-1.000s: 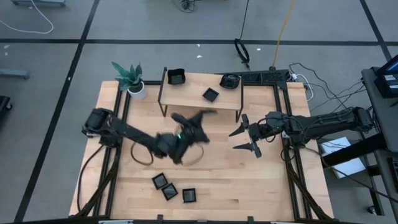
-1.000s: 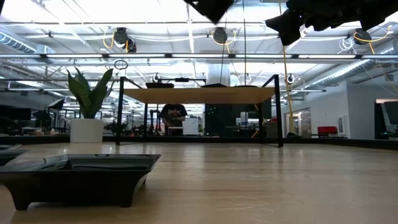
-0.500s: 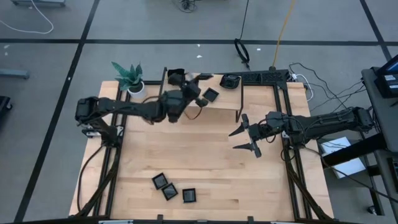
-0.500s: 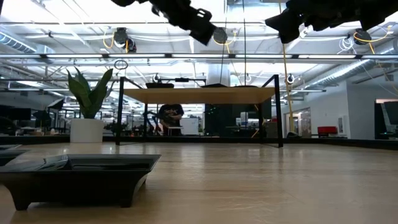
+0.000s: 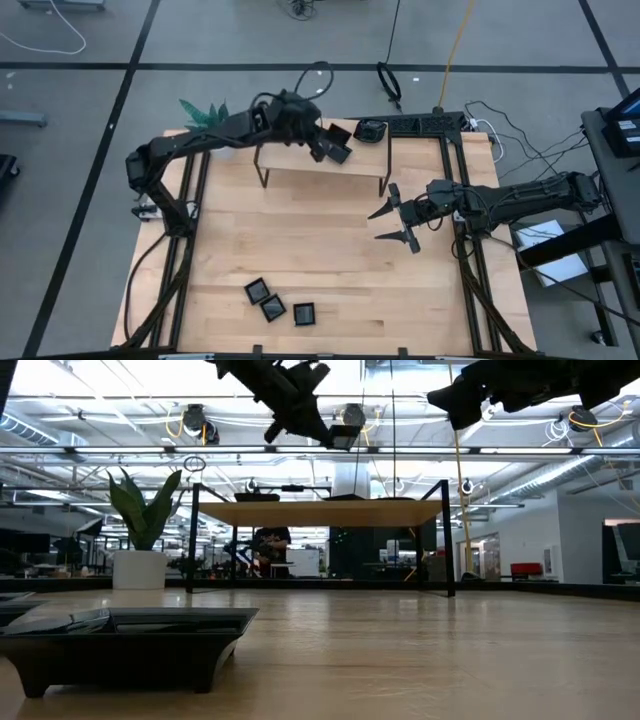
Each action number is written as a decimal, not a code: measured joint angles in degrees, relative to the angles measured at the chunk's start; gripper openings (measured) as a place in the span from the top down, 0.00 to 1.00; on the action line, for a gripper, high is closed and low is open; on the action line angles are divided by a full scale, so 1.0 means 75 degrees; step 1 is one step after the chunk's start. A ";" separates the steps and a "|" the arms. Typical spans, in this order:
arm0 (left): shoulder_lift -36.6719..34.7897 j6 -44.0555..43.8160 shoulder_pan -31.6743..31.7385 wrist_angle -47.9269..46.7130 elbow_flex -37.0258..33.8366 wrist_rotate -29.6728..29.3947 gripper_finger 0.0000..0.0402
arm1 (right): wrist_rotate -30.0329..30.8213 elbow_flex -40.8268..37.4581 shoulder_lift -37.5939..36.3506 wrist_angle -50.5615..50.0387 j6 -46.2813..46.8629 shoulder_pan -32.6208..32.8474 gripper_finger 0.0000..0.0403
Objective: Pick & Place Mini shaped plates
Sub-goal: Stack the black square plate on top of the other black square plate on the shelf
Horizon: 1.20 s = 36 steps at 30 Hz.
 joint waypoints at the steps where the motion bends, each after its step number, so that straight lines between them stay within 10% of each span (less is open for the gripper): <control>1: 0.0003 -0.0200 0.0079 -0.0136 0.0009 0.0342 0.99 | -0.0005 0.0000 0.0000 -0.0005 0.0000 0.0000 0.41; 36: 0.1137 -0.0642 0.0219 -0.0439 -0.0017 0.0726 0.91 | -0.0006 0.0000 0.0000 -0.0006 0.0003 0.0000 0.41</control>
